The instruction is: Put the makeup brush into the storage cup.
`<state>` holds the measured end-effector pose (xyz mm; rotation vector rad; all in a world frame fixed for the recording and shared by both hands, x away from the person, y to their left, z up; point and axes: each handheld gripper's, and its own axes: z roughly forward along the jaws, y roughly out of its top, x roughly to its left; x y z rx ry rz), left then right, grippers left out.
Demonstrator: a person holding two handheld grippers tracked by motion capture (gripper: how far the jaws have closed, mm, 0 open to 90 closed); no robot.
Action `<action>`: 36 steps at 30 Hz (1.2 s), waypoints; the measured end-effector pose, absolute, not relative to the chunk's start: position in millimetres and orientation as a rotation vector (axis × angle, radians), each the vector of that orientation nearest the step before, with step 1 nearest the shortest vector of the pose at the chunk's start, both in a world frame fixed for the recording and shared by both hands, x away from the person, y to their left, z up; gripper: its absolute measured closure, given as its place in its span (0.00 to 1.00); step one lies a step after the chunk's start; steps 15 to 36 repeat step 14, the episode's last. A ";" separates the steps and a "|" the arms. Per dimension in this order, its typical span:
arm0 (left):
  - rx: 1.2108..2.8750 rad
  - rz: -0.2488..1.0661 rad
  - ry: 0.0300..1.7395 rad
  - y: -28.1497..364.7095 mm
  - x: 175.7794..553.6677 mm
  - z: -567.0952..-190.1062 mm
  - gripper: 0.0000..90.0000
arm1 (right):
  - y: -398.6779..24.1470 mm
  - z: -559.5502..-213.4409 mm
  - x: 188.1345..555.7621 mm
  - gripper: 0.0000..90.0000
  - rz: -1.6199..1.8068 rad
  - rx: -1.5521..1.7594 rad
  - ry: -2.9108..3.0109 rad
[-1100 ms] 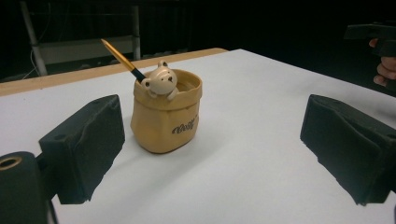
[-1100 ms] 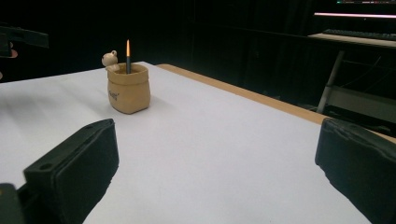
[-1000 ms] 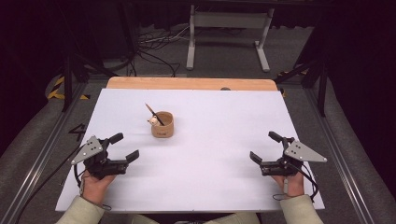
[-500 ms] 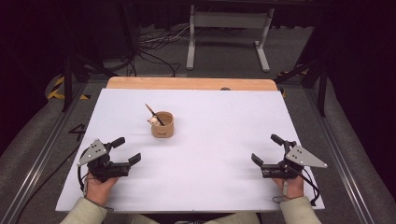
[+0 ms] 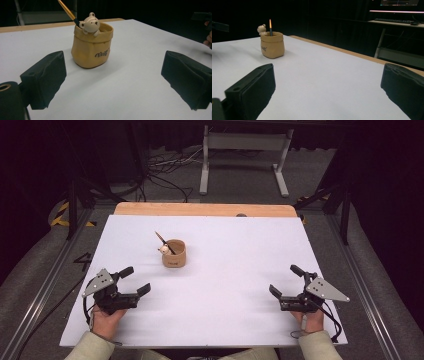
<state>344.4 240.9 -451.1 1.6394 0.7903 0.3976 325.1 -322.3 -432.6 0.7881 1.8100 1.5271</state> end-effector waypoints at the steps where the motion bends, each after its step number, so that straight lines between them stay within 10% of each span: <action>1: 1.640 0.399 0.791 240.9 344.3 -451.1 0.07 | -322.2 -432.6 325.1 0.00 1.525 0.788 1.809; 36: 1.638 0.413 0.796 241.0 343.4 -449.8 0.07 | -321.9 -433.3 325.5 0.00 1.501 0.792 1.808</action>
